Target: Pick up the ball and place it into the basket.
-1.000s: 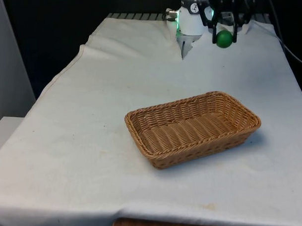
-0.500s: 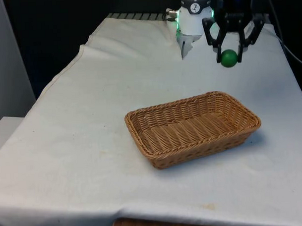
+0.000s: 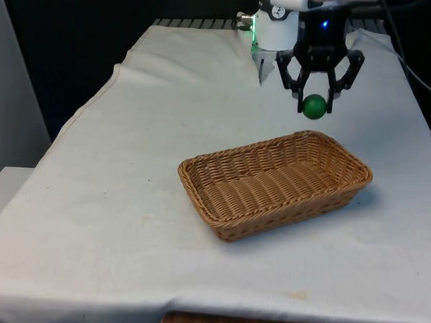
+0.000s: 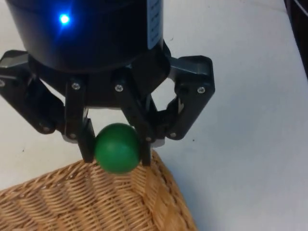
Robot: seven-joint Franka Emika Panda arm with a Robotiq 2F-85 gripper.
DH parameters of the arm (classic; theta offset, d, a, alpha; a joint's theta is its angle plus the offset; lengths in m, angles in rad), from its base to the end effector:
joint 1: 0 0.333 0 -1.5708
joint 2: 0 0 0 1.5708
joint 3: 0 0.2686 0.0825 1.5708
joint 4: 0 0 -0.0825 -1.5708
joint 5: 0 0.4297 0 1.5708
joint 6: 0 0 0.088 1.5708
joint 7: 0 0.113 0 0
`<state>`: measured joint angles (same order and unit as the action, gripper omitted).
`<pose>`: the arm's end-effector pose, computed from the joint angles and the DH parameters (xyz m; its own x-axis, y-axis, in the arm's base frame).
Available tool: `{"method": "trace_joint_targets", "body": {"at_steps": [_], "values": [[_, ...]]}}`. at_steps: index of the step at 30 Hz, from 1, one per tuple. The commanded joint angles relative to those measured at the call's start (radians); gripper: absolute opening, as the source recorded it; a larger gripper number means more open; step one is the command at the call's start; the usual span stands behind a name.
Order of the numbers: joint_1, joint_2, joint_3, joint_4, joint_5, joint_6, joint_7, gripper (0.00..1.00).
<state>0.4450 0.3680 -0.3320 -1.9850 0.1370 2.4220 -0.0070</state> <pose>0.6305 0.0720 0.2154 0.9945 0.0477 0.0936 0.0461 -0.9988 0.0188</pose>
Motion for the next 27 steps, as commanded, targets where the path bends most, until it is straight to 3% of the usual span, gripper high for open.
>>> {"method": "trace_joint_targets", "body": {"at_steps": [1, 8, 9, 10, 12, 18, 19, 20, 27], "values": [[-0.009, 0.016, 0.007, 0.011, 0.022, 0.004, -0.012, 0.0], [-0.014, 0.099, 0.005, 0.075, 0.077, 0.005, -0.031, 0.0], [-0.004, 0.096, -0.005, 0.071, 0.064, 0.004, -0.021, 0.0], [-0.015, 0.111, 0.005, 0.085, 0.083, 0.005, -0.032, 0.0], [-0.018, 0.147, 0.004, 0.117, 0.102, 0.005, -0.038, 0.0], [-0.026, 0.223, -0.003, 0.197, 0.134, -0.002, -0.051, 0.0], [-0.016, 0.217, -0.011, 0.187, 0.124, 0.003, -0.042, 0.0], [-0.028, 0.233, -0.005, 0.206, 0.138, -0.002, -0.053, 0.0], [-0.028, 0.276, -0.011, 0.242, 0.162, -0.001, -0.066, 0.0]]}}
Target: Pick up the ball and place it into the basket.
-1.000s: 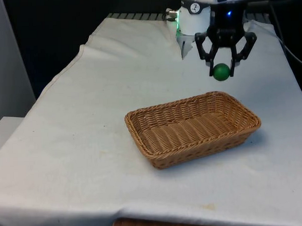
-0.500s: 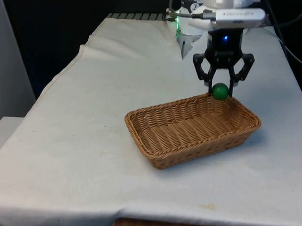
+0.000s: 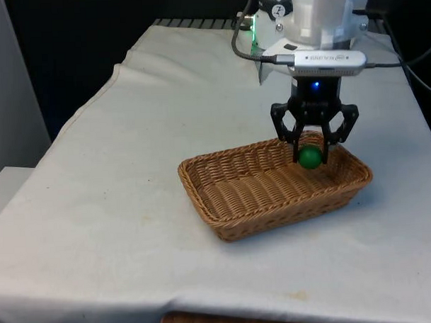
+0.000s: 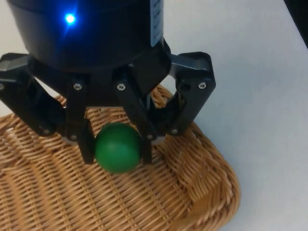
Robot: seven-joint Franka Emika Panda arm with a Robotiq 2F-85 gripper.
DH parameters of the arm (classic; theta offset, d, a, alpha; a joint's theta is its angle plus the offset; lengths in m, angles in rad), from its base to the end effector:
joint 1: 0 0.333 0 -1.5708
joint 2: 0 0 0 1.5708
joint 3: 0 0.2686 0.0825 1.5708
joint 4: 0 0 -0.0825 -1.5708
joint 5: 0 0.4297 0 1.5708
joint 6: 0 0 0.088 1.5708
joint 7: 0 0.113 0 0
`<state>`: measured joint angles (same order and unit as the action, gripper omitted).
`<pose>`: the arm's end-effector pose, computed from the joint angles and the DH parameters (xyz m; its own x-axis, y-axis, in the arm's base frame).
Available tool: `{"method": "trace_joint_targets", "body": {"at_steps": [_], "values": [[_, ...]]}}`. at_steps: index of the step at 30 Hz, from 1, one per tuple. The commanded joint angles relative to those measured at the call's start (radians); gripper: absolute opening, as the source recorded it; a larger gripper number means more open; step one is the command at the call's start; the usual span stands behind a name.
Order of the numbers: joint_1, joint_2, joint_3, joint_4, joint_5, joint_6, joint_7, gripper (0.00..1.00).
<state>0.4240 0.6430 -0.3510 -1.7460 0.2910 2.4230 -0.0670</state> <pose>0.6771 0.0593 0.1552 0.9964 0.0012 0.0850 0.0008 -1.0000 0.0053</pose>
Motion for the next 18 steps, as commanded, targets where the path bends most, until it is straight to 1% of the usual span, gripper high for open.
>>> {"method": "trace_joint_targets", "body": {"at_steps": [1, 2, 3, 11, 12, 13, 14, 15, 18], "values": [[-0.008, 0.009, 0.009, 0.008, 0.011, 0.0, -0.007, 0.0], [0.0, 0.004, 0.0, 0.002, 0.0, 0.0, 0.0, 0.0], [-0.008, 0.01, 0.008, 0.009, 0.01, 0.0, -0.007, 0.0], [-0.001, 0.01, 0.0, 0.007, 0.001, 0.001, 0.0, 0.01], [-0.002, 0.01, 0.002, 0.007, 0.003, 0.0, -0.001, 0.01], [-0.002, 0.01, 0.001, 0.007, 0.003, 0.0, -0.001, 0.06], [-0.002, 0.01, 0.001, 0.007, 0.003, 0.0, -0.001, 0.13], [-0.001, 0.01, 0.001, 0.007, 0.002, 0.0, -0.001, 0.34], [-0.001, 0.01, 0.0, 0.006, 0.002, 0.0, 0.0, 0.6]]}}
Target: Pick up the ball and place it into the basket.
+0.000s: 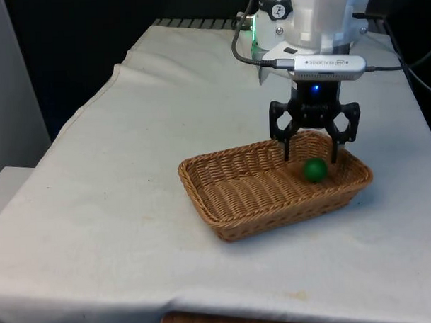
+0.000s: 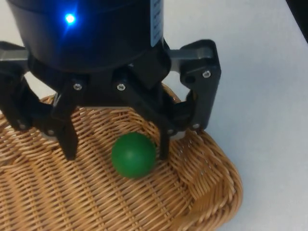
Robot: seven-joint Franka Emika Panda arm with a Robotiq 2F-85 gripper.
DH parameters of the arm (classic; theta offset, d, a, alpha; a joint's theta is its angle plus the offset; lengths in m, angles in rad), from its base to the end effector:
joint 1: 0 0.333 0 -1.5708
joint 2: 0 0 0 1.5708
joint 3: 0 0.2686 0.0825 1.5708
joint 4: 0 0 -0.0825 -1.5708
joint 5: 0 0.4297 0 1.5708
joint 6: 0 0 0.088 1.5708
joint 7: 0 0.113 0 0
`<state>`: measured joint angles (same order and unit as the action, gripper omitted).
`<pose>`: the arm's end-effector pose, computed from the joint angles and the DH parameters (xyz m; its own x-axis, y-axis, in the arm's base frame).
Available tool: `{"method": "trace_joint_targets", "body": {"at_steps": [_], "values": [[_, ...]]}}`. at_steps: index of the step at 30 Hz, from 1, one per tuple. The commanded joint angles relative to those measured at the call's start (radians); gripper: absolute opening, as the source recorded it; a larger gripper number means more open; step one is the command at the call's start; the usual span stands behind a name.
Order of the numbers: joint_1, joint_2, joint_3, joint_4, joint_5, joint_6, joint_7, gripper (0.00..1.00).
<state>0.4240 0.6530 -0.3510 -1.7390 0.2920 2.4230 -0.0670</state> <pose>0.6778 0.0595 0.1519 0.9966 0.0022 0.0827 0.0016 -1.0000 0.0077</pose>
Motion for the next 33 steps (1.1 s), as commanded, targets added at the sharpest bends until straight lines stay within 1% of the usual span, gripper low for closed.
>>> {"method": "trace_joint_targets", "body": {"at_steps": [1, 3, 4, 5, 6, 10, 11, 12, 13, 16, 17, 20, 21, 22, 23, 24, 25, 26, 29, 30, 31, 32, 33], "values": [[-0.001, 0.0, 0.0, -0.001, 0.001, 0.0, 0.0, 0.68], [0.0, 0.0, 0.0, 0.0, 0.0, 0.0, 0.0, 0.86], [-0.001, 0.0, 0.0, -0.001, 0.0, 0.0, 0.0, 0.86], [0.0, 0.0, 0.0, -0.001, 0.0, 0.0, 0.0, 0.94], [0.0, 0.0, 0.0, -0.001, 0.0, 0.0, 0.0, 1.0], [0.0, 0.0, 0.0, -0.001, 0.0, 0.0, 0.0, 1.0], [0.002, -0.011, -0.004, -0.007, -0.003, -0.004, 0.001, 1.0], [0.0, 0.0, -0.001, 0.0, 0.0, 0.0, 0.0, 1.0], [0.005, -0.021, -0.007, -0.012, -0.006, -0.008, 0.001, 1.0], [0.012, -0.049, -0.016, -0.029, -0.013, -0.02, 0.003, 1.0], [0.016, -0.069, -0.019, -0.044, -0.018, -0.024, 0.005, 1.0], [0.019, -0.102, -0.021, -0.071, -0.028, -0.029, 0.006, 1.0], [0.011, -0.092, -0.014, -0.059, -0.021, -0.031, 0.001, 1.0], [0.019, -0.113, -0.021, -0.081, -0.032, -0.029, 0.007, 1.0], [0.021, -0.142, -0.022, -0.106, -0.039, -0.031, 0.007, 1.0], [0.022, -0.156, -0.022, -0.118, -0.044, -0.031, 0.008, 1.0], [0.022, -0.156, -0.022, -0.118, -0.044, -0.031, 0.008, 1.0], [0.022, -0.183, -0.022, -0.142, -0.053, -0.031, 0.009, 1.0], [0.023, -0.226, -0.022, -0.181, -0.066, -0.03, 0.009, 1.0], [0.015, -0.217, -0.014, -0.171, -0.056, -0.031, 0.002, 1.0], [0.023, -0.242, -0.023, -0.194, -0.071, -0.03, 0.01, 1.0], [0.023, -0.27, -0.023, -0.218, -0.079, -0.029, 0.01, 1.0], [0.023, -0.285, -0.023, -0.23, -0.083, -0.029, 0.011, 1.0]]}}
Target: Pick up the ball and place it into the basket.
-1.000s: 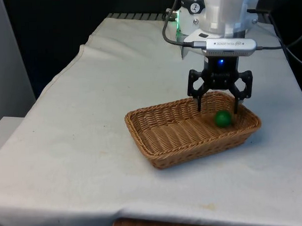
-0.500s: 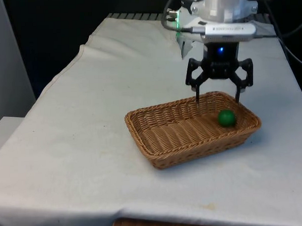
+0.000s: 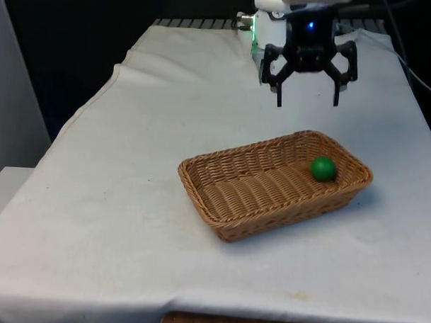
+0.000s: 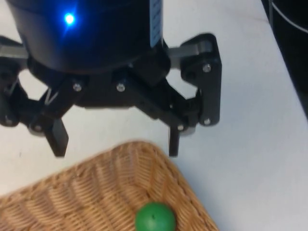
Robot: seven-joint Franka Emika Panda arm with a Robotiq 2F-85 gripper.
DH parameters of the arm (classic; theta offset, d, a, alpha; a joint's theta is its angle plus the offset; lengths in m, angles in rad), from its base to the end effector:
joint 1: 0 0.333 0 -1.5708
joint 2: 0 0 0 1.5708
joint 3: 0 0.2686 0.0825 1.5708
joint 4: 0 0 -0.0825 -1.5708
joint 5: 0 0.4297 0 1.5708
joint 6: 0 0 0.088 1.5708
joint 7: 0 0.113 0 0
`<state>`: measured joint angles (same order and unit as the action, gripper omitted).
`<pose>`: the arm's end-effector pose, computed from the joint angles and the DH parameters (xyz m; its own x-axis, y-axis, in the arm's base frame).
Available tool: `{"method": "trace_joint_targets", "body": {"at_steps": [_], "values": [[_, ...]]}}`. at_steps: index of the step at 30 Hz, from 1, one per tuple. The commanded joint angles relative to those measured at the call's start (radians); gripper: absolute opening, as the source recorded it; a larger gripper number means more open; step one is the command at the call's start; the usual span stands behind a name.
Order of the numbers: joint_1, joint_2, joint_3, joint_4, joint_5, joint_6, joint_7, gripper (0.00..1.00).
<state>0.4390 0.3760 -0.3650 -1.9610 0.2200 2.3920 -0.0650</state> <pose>0.6373 0.0503 0.2213 0.9962 0.0117 0.0869 0.0139 -0.9996 -0.0258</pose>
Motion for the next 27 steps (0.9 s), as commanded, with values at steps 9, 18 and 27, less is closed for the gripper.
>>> {"method": "trace_joint_targets", "body": {"at_steps": [9, 18, 27], "values": [[0.004, -0.135, -0.011, -0.115, -0.053, 0.002, 0.008, 1.0], [0.001, -0.254, -0.022, -0.214, -0.091, 0.003, 0.006, 1.0], [-0.002, -0.361, -0.031, -0.309, -0.132, 0.005, 0.011, 1.0]]}}
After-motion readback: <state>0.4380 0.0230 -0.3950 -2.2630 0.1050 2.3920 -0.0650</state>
